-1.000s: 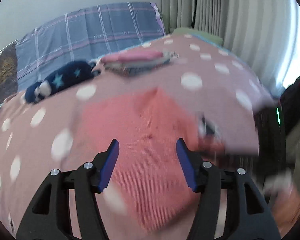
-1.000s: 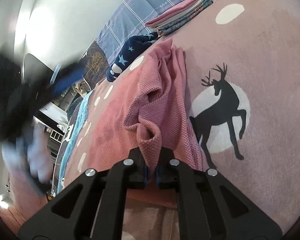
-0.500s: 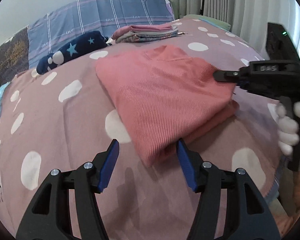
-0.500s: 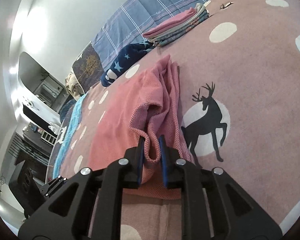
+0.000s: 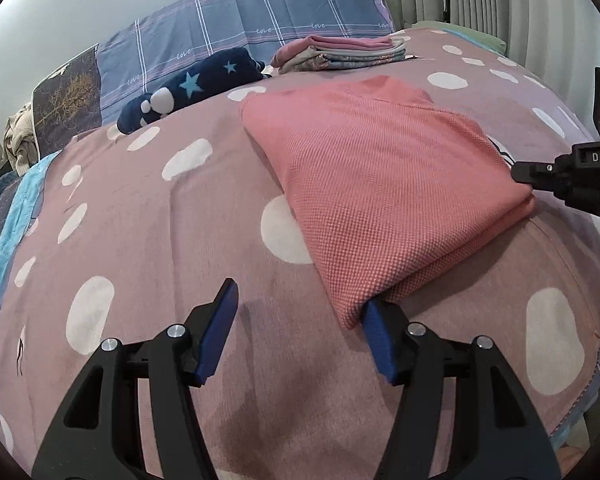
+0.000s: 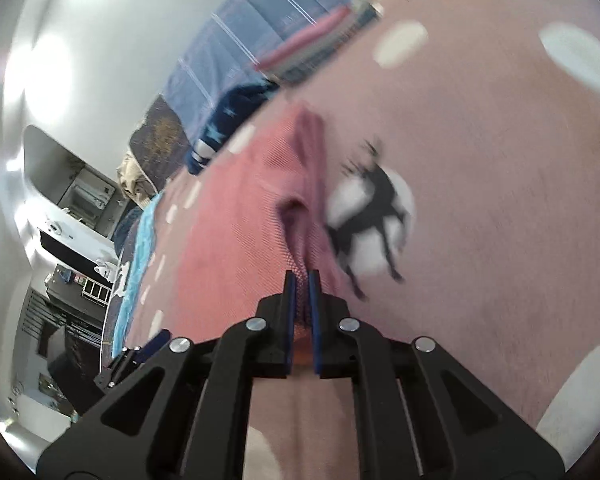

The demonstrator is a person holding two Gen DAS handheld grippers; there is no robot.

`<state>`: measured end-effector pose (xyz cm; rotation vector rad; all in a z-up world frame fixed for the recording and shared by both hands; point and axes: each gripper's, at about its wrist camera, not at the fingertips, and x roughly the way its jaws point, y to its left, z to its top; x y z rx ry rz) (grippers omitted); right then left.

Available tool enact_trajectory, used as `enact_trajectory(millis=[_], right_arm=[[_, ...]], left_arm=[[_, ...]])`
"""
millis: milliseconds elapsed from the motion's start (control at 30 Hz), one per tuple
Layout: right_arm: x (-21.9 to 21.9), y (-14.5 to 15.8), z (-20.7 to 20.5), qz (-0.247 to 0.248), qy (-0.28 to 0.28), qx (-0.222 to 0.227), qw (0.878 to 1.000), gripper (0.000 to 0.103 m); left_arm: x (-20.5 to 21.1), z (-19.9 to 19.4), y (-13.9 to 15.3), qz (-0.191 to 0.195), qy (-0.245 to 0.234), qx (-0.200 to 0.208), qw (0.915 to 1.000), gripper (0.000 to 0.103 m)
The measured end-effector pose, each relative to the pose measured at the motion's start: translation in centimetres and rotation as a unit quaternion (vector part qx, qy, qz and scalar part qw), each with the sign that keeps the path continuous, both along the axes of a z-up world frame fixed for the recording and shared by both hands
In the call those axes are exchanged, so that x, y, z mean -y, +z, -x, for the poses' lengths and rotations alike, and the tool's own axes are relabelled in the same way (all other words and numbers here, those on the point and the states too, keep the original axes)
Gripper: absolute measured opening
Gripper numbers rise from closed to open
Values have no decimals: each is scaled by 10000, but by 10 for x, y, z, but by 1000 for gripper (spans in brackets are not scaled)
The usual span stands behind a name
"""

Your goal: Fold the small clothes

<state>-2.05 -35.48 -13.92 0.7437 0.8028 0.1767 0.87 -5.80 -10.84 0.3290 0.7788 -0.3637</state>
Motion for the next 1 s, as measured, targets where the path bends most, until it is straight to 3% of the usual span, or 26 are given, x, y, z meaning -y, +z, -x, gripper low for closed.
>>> enact_trajectory(millis=[233, 300, 367, 433, 533, 633, 733, 800, 1000], right_arm=[[-4, 25, 9, 414, 128, 439, 9981, 8], [-10, 29, 7, 500, 326, 549, 9967, 14], [-19, 27, 0, 642, 498, 538, 9952, 27], [-26, 18, -7, 857, 583, 362, 9940, 29], [-27, 10, -6, 947, 553, 223, 9937, 0], [-19, 26, 6, 480, 539, 537, 9959, 0], [-18, 47, 14, 1075, 337, 741, 9909, 0], [-17, 44, 11, 1244, 509, 621, 9890, 5], [-16, 17, 12, 903, 725, 253, 9930, 21]], left_arm=[[1, 3, -2, 1, -9, -1, 10000, 60], [1, 4, -3, 33, 9, -17, 10000, 60], [1, 4, -3, 48, 13, -22, 10000, 60], [-1, 4, -4, 98, 19, -50, 9999, 60], [-6, 3, -4, 242, 18, -135, 9996, 60], [-9, 2, -3, 321, 8, -194, 9993, 60], [-11, 4, -5, 351, -21, -198, 9992, 60], [-12, 4, -6, 415, -2, -233, 9989, 60], [-12, 2, -6, 422, -2, -247, 9988, 60]])
